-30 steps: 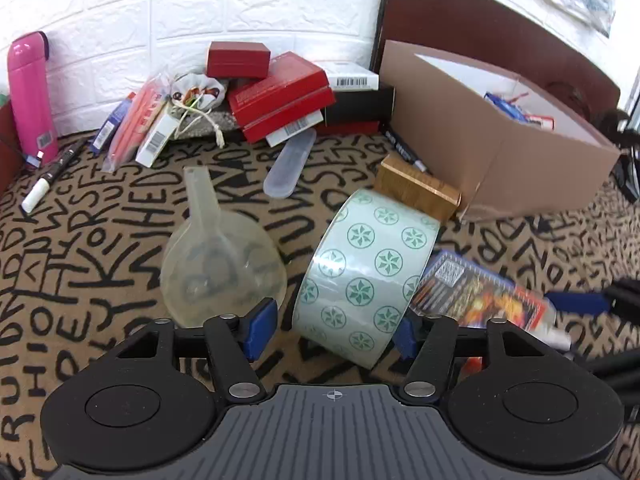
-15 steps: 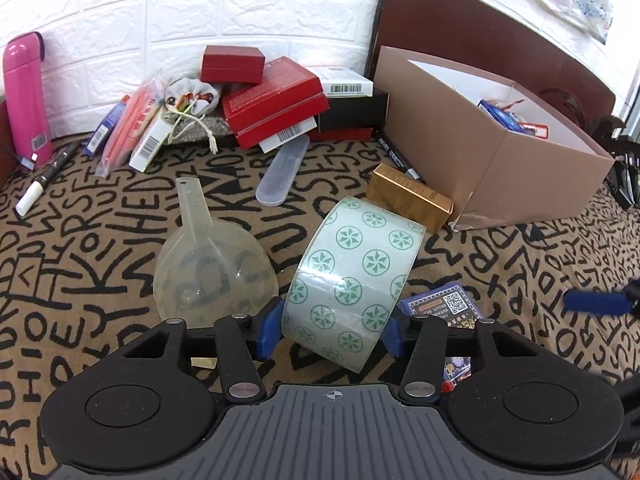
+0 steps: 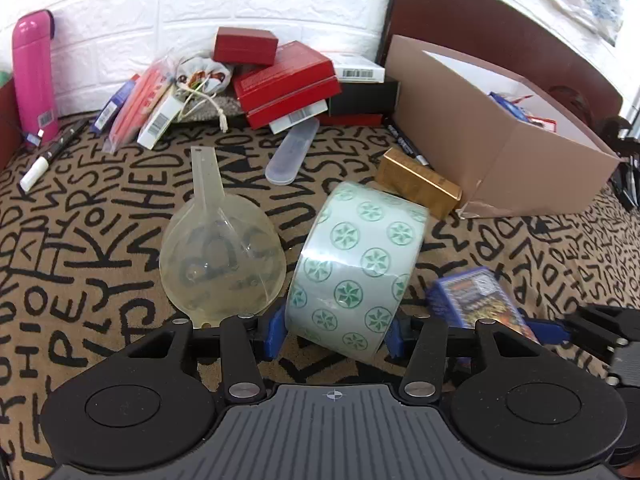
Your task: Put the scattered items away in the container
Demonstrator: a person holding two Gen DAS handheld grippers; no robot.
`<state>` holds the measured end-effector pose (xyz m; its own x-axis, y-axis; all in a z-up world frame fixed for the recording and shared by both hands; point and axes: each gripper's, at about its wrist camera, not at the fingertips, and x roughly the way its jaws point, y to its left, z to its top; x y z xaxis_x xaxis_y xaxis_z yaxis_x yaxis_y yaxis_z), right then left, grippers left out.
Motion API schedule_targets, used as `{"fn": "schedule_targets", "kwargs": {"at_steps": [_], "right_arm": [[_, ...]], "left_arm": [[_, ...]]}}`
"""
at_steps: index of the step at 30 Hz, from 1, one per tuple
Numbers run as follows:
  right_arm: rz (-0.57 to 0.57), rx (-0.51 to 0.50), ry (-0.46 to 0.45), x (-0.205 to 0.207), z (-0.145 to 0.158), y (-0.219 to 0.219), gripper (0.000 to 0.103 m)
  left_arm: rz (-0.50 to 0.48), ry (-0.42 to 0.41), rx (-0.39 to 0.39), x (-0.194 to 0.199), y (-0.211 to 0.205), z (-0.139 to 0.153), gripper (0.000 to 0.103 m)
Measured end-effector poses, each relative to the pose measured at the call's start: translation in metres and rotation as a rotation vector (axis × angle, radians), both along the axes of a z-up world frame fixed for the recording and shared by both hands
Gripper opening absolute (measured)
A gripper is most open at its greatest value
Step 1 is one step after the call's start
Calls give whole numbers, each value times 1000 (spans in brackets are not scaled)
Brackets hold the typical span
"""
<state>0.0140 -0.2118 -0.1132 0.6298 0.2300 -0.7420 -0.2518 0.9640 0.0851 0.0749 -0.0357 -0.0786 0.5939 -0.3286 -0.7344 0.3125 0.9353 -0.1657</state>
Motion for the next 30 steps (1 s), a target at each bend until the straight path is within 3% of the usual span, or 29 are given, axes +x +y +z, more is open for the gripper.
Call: {"fn": "schedule_targets", "kwargs": {"at_steps": [2, 10, 12, 13, 16, 19, 24, 27, 30], "right_arm": [[-12, 17, -1, -1, 0, -4, 70], [-20, 14, -11, 9, -3, 4, 75], [-16, -15, -18, 9, -6, 8, 73], [-12, -20, -23, 9, -7, 9, 73], [-16, -10, -23, 10, -7, 7, 72], [-18, -17, -31, 8, -7, 6, 67], [-26, 39, -15, 3, -3, -5, 66], [-41, 86, -13, -3, 1, -15, 66], [-56, 111, -23, -9, 6, -26, 66]], "left_arm": [[7, 12, -3, 2, -3, -4, 63], [7, 18, 24, 3, -6, -6, 56], [7, 20, 25, 4, -6, -6, 56], [10, 20, 21, 5, -6, -6, 62], [22, 19, 10, 7, -6, -7, 61], [25, 22, 14, 8, -6, -10, 47], [23, 0, 18, -2, -5, -1, 46], [18, -18, 17, -7, -4, 9, 40], [7, -26, 19, -9, -6, 17, 28]]}}
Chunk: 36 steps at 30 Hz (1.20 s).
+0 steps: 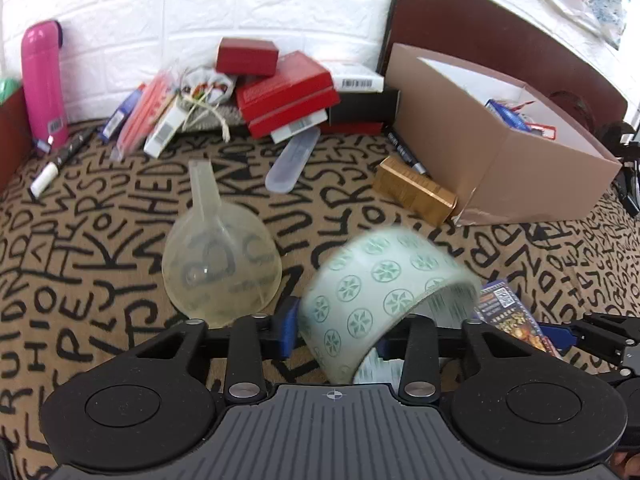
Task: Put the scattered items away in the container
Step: 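Carry the tape roll with the left tool while the right tool carries the card box into the cardboard box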
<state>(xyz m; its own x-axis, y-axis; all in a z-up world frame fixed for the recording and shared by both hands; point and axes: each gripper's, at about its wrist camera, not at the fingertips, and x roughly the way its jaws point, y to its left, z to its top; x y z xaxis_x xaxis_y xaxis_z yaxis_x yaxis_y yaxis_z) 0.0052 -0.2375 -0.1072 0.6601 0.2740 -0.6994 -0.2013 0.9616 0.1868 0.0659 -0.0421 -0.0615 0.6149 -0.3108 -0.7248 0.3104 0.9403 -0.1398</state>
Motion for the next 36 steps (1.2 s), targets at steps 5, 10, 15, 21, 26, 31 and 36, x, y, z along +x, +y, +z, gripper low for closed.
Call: {"fn": "schedule_targets", "kwargs": {"at_steps": [5, 10, 15, 21, 26, 31, 36], "right_arm": [[-24, 15, -45, -11, 16, -18, 66], [-49, 14, -94, -18, 31, -34, 66], [-48, 2, -152, -24, 53, -49, 66], [-84, -15, -257, -18, 94, -81, 66], [-140, -54, -338, 8, 128, -113, 66], [-202, -90, -378, 48, 149, -147, 66], [-229, -114, -368, 93, 148, -174, 66]], "left_arm": [[-45, -2, -1, -3, -11, 8, 19], [-75, -12, 2, -5, -25, 15, 19], [-117, -55, -21, -1, -40, 41, 18], [-163, -132, -87, 24, -67, 94, 18], [-198, -198, -90, 57, -110, 135, 18], [-215, -233, -44, 102, -162, 153, 18], [-221, -221, -21, 151, -210, 146, 18]]}}
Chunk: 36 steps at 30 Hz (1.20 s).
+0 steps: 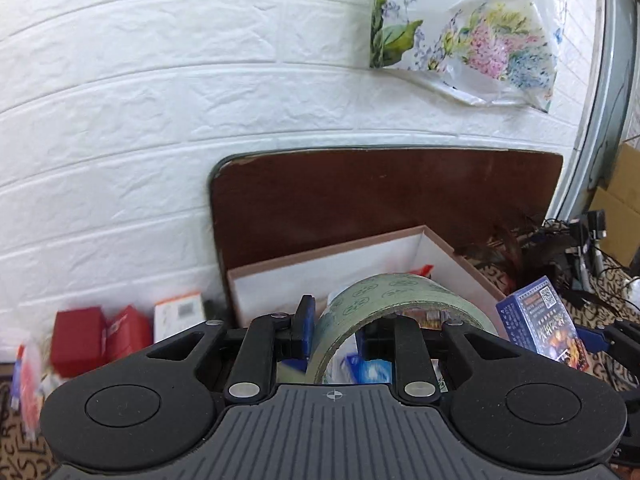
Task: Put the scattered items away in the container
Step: 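Carry the tape roll with the left tool while the right tool carries the card box into the cardboard box, then withdraw both open tools from the cardboard box toward the mat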
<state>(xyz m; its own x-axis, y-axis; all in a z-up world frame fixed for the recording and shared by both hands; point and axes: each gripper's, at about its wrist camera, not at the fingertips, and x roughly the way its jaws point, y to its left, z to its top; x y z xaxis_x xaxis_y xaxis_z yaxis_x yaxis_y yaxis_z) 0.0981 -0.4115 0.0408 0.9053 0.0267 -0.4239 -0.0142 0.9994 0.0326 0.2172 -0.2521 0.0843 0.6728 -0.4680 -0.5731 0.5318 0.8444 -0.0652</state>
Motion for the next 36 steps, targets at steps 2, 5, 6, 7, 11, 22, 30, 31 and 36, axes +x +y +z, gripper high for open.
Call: {"fn": "schedule_targets", "kwargs": {"at_steps": [2, 5, 6, 7, 11, 22, 30, 31, 36], "right_arm": [[-8, -6, 10, 18, -4, -9, 66], [-10, -12, 32, 44, -12, -17, 66], [-8, -14, 36, 52, -14, -18, 66], [-7, -14, 38, 61, -17, -18, 66], [33, -21, 72, 99, -29, -14, 90], [5, -172, 131, 73, -54, -1, 101], [30, -156, 86, 40, -27, 13, 102], [34, -159, 73, 35, -22, 18, 102], [59, -156, 25, 7, -7, 41, 102]], "left_arm": [[-1, 18, 2, 19, -14, -8, 18], [9, 64, 7, 46, -27, -25, 19], [18, 73, 16, 53, -30, -31, 19], [26, 75, 25, 61, -33, -36, 21], [67, 95, 57, 80, -37, -52, 87], [-20, 79, 24, 49, -16, -61, 99], [-54, 57, 43, 5, 2, -49, 100], [-58, 56, 42, -2, 6, -46, 100], [-50, 22, 19, -46, 33, -37, 102]]}}
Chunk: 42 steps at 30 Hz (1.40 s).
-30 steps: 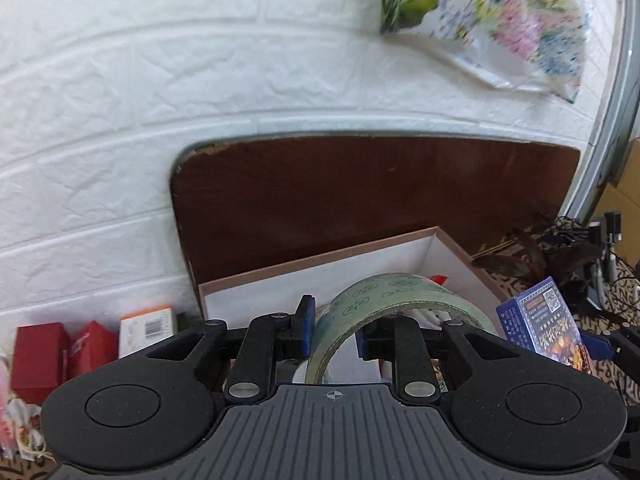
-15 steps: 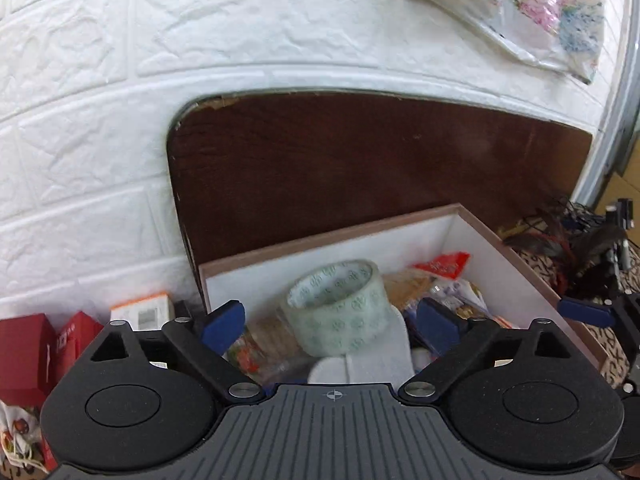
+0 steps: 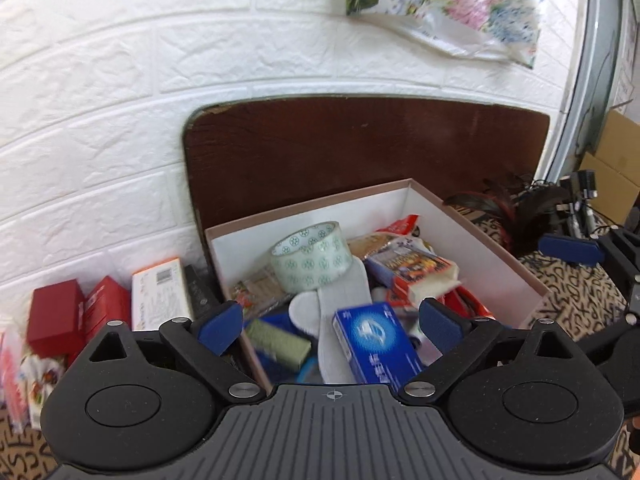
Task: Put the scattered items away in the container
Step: 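Withdraw both open tools from the cardboard box toward the mat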
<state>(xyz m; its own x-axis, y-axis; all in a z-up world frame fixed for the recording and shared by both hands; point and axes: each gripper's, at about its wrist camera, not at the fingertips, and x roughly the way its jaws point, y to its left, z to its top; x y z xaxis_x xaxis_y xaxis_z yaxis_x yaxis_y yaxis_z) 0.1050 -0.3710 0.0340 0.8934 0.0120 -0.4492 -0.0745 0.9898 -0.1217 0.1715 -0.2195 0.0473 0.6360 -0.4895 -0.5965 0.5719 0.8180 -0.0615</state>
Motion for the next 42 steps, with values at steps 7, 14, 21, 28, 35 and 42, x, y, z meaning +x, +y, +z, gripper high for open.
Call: {"fn": "schedule_targets", "kwargs": {"at_steps": [7, 14, 21, 28, 35, 42], "right_arm": [[98, 17, 10, -41, -21, 49, 102], [268, -19, 88, -56, -53, 122, 102], [397, -19, 150, -53, -75, 181, 102], [407, -28, 234, -42, -100, 201, 102], [398, -82, 245, -23, -106, 206, 102], [382, -104, 250, 11, -113, 209, 102]], "left_arm": [[76, 17, -68, -72, 67, -29, 103], [191, 38, -97, -124, 141, -65, 103], [343, 93, -137, -138, 216, -94, 103], [396, 102, -129, -121, 251, -110, 99], [330, 77, -76, -94, 240, -115, 87], [287, 54, -11, -67, 223, -122, 79]]}}
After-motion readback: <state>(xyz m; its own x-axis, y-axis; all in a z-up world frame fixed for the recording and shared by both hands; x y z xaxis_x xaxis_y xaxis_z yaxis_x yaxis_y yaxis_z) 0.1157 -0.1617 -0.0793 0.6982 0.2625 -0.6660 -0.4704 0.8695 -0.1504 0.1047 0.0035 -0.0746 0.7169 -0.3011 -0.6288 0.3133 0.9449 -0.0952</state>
